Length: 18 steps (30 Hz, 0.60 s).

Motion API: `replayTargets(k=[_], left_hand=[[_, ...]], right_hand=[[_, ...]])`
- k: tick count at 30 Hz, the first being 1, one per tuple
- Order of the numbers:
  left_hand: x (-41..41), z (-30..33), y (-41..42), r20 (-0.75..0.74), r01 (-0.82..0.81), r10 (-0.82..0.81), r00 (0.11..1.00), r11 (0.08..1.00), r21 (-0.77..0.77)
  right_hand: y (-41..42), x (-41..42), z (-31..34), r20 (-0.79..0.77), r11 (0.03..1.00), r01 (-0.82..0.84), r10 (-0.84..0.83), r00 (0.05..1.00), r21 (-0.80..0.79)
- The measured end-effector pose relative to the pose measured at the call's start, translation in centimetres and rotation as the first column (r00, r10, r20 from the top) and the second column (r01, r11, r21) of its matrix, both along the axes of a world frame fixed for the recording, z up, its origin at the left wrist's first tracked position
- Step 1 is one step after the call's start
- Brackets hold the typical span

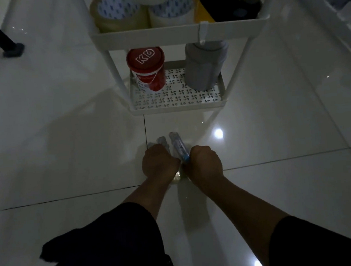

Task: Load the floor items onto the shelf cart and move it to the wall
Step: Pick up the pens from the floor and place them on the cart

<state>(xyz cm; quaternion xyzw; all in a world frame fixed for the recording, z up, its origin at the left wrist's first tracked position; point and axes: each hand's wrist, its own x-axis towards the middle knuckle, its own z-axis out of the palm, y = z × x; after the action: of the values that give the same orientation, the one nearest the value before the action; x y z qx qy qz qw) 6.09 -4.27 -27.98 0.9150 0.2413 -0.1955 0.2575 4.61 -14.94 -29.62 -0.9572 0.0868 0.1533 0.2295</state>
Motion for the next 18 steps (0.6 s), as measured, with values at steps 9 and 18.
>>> replayTargets(k=[9,18], left_hand=[[-1.4,2.3,1.0,0.041,-0.077,0.083,0.996,0.990,-0.121],[-1.6,12.5,2.9,0.153,-0.099,0.158,0.975,0.937,-0.336]], right_hand=[[0.4,-2.4,1.2,0.013,0.991,0.119,-0.120,0.993,0.069],[-1.4,-4.3,10.5,0.183,0.931,0.208,-0.271,0.945,0.300]])
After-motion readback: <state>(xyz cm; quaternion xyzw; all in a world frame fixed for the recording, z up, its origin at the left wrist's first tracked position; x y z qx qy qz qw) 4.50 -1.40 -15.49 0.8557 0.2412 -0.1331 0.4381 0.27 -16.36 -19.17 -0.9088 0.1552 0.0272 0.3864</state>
